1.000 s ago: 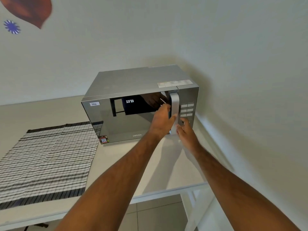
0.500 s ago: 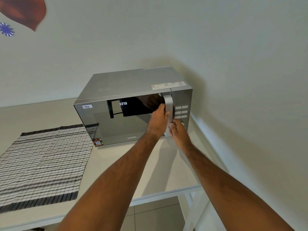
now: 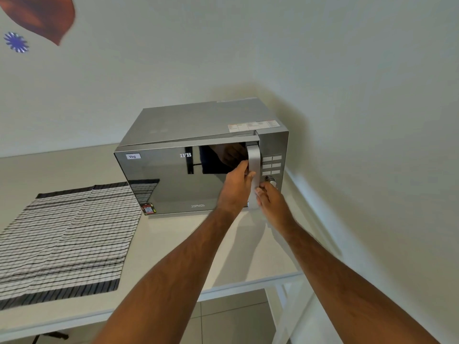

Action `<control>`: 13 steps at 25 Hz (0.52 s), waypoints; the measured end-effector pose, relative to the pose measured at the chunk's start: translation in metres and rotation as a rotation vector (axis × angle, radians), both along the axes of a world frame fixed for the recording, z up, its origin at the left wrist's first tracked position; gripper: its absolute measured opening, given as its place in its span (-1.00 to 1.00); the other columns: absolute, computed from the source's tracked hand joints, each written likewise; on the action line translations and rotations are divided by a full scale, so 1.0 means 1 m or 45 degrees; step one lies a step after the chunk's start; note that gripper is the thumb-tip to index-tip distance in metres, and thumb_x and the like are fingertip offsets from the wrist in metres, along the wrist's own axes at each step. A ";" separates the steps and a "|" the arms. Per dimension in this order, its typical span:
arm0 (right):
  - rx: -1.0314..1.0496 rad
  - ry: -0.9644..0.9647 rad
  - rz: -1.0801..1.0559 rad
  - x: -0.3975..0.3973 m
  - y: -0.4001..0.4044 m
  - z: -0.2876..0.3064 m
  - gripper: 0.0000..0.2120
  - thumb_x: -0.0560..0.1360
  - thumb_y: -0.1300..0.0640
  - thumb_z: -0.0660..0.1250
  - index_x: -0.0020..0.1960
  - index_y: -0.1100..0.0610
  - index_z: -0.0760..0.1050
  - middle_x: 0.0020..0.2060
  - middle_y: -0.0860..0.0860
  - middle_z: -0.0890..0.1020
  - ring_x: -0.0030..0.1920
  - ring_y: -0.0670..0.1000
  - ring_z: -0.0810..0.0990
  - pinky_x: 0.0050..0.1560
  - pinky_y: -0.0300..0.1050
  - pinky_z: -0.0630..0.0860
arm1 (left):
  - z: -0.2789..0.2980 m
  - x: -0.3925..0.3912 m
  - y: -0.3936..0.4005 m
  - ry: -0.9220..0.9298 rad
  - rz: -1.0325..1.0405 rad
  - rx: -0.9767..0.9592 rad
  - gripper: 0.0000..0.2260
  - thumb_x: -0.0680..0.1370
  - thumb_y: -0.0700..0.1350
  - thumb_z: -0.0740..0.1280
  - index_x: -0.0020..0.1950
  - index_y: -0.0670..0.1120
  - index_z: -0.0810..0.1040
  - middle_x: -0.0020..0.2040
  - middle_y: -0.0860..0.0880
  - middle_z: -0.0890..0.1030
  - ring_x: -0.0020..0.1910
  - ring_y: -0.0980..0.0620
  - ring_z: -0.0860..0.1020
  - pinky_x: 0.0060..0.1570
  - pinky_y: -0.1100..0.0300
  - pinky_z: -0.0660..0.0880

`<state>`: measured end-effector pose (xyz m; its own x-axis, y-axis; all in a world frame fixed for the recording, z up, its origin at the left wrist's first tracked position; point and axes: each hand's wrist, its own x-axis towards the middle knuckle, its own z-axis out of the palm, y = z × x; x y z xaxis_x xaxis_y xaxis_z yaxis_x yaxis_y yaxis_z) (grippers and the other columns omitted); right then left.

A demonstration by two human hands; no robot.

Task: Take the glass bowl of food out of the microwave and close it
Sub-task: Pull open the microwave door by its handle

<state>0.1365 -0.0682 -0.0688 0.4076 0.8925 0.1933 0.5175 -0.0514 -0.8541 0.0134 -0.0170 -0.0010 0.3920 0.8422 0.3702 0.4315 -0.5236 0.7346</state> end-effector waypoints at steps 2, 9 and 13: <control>0.035 -0.013 -0.025 -0.007 -0.012 -0.003 -0.77 0.75 -0.05 0.15 0.03 -0.01 0.50 -0.28 -0.10 0.56 -0.25 -0.09 0.57 -0.23 -0.24 0.45 | -0.004 -0.007 -0.008 -0.016 -0.007 0.000 -0.87 0.74 -0.08 0.29 0.27 0.03 0.54 -0.08 0.21 0.56 -0.10 0.31 0.55 -0.16 0.50 0.40; 0.110 0.099 -0.004 -0.033 -0.061 -0.009 -0.82 0.72 -0.05 0.23 0.03 -0.03 0.55 -0.24 -0.09 0.64 -0.22 -0.09 0.63 -0.15 -0.19 0.54 | -0.004 -0.039 -0.050 -0.087 -0.075 -0.107 -0.72 0.74 -0.04 0.29 0.44 -0.02 0.56 0.23 0.00 0.69 0.17 0.11 0.64 0.16 0.25 0.56; 0.130 0.060 0.050 -0.043 -0.088 -0.008 -0.92 0.67 -0.05 0.34 0.05 -0.09 0.58 -0.26 -0.16 0.68 -0.21 -0.22 0.67 -0.16 -0.38 0.54 | 0.002 -0.066 -0.073 -0.069 -0.117 -0.206 -0.68 0.72 -0.01 0.32 0.47 -0.03 0.56 0.32 -0.03 0.69 0.28 0.02 0.64 0.33 -0.01 0.60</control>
<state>0.0937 -0.1561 -0.0766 0.3832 0.8846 0.2658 0.4769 0.0569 -0.8771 -0.0527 -0.0895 0.0007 0.4530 0.8541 0.2556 0.3453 -0.4324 0.8329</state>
